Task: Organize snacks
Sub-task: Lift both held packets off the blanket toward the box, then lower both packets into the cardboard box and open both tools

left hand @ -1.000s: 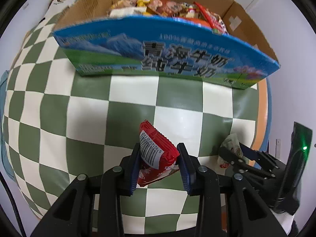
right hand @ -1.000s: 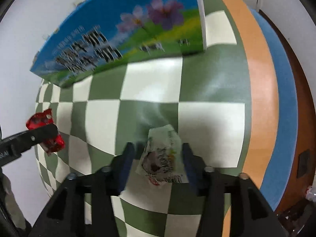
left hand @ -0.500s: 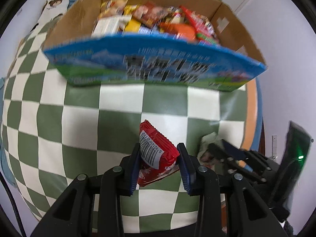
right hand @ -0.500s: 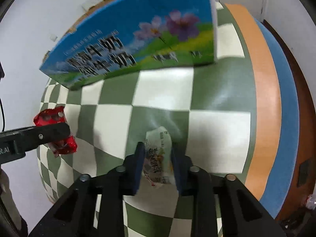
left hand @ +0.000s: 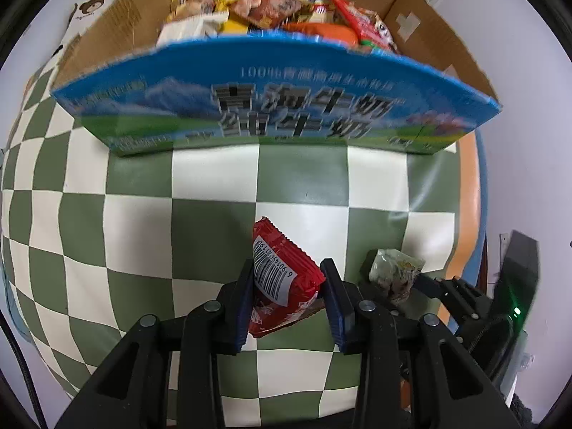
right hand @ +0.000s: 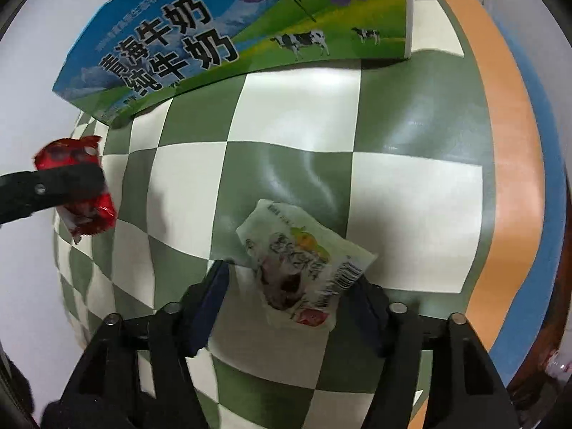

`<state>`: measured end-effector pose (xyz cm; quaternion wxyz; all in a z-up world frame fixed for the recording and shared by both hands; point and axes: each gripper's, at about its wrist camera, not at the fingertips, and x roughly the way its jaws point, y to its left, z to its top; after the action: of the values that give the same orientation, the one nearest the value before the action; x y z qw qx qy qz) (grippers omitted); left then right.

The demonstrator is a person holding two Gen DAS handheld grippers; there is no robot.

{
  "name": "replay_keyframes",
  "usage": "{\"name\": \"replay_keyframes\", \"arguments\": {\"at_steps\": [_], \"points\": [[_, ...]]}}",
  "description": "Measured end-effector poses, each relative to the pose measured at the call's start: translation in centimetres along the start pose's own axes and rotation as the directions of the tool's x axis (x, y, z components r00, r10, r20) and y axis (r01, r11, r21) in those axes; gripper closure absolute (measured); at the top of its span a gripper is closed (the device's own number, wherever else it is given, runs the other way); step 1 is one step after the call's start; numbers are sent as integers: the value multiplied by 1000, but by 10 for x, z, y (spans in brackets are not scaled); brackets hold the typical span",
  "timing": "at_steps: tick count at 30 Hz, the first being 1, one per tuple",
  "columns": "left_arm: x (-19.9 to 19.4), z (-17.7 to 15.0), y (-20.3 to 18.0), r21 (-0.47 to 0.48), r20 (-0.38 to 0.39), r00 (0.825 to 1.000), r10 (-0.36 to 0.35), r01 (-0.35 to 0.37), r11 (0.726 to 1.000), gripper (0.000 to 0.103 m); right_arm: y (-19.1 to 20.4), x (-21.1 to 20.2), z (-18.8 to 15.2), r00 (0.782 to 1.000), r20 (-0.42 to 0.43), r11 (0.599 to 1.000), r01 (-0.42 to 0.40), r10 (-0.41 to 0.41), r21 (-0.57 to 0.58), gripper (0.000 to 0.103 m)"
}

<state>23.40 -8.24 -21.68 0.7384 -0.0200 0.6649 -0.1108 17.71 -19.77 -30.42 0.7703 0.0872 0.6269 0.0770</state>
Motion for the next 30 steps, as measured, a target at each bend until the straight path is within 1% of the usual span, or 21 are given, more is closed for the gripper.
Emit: {"name": "replay_keyframes", "arguments": {"at_steps": [2,6,12,15,18,19,22,23,24,27,28,29,30], "points": [[5,-1,0,0,-8,1000,-2,2,1000,70,4,-1,-3,999,29,1000,20,-19,-23,51],[3,-1,-2,8,-2,1000,-2,2,1000,70,10,-5,-7,996,84,1000,27,-26,-14,55],[-15,4,-1,19,35,999,-13,12,1000,70,16,-30,-1,989,143,999,27,-22,-32,55],[-30,8,2,14,55,998,-35,34,999,70,22,-46,4,982,188,998,28,-19,-47,55],[-52,15,2,9,85,994,-75,74,997,70,25,-73,11,966,257,998,20,-4,-60,55],[-65,20,1,12,102,990,-95,94,996,70,25,-85,14,958,288,998,7,11,-62,55],[-92,37,0,31,152,983,-106,103,994,70,29,-123,28,926,377,997,-5,34,-78,55],[-103,46,-1,42,178,979,-100,94,995,70,32,-133,39,917,397,997,-8,40,-83,55],[-109,53,0,48,196,976,-92,84,995,70,33,-146,50,904,426,997,-17,51,-82,55],[-124,81,2,62,236,970,-52,39,997,70,34,-167,81,882,468,996,-13,54,-90,55],[-127,92,6,66,249,968,-37,21,998,70,32,-171,91,880,471,995,-16,59,-94,55],[-128,99,7,69,258,966,-15,-3,998,70,41,-168,102,882,467,995,-11,56,-98,55],[-126,107,8,72,262,965,2,-22,997,70,41,-168,114,883,467,995,-3,50,-101,55]]}}
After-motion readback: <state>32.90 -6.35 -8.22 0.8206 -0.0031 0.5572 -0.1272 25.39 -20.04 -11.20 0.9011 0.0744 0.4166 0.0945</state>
